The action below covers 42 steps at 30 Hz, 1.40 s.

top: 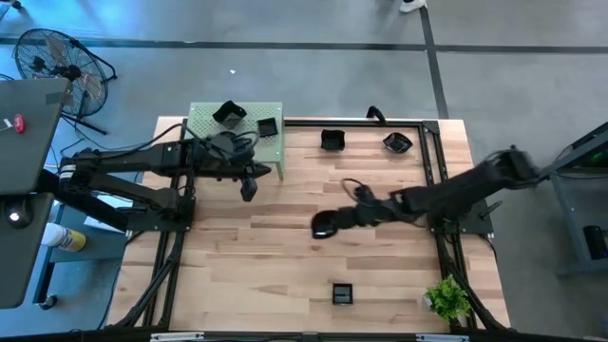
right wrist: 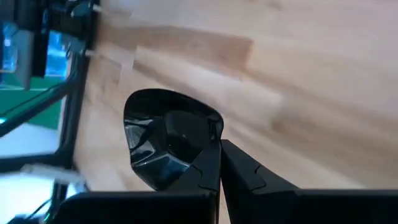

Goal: Pick & Place Mini shaped plates
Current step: Stack the black leaf-shaped plate on top of the stacked black leaf-shaped plate on the shelf

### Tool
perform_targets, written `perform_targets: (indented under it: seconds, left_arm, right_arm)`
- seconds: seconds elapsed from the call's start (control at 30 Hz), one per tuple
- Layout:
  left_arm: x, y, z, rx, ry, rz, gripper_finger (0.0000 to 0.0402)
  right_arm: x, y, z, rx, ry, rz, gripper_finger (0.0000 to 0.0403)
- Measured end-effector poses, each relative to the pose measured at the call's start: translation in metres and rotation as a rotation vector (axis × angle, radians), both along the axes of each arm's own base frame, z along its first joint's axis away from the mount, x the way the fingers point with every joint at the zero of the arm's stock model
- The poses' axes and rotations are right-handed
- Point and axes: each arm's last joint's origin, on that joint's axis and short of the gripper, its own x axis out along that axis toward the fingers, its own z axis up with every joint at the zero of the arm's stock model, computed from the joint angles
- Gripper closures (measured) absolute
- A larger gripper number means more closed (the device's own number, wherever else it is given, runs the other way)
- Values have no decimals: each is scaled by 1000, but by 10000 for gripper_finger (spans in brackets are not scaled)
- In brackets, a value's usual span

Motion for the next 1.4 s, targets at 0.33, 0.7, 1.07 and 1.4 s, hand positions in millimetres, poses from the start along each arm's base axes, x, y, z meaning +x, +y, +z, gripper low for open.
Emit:
perform_targets:
  seconds: [0.33,0.7,1.07,1.4]
  left_arm:
    - [-2,-20,-4,7,47,-17,401]
    - [-9,-23,-12,-63,129,51,401]
    - [-11,-22,-14,-99,130,140,401]
    - [-4,-21,-20,-120,146,223,401]
  right_arm:
    - [99,-15,-22,4,76,-57,402]
    - [143,-18,-34,61,82,-32,402]
    - [143,-31,-28,16,87,105,333]
    - [110,-57,52,-361,-49,437,361]
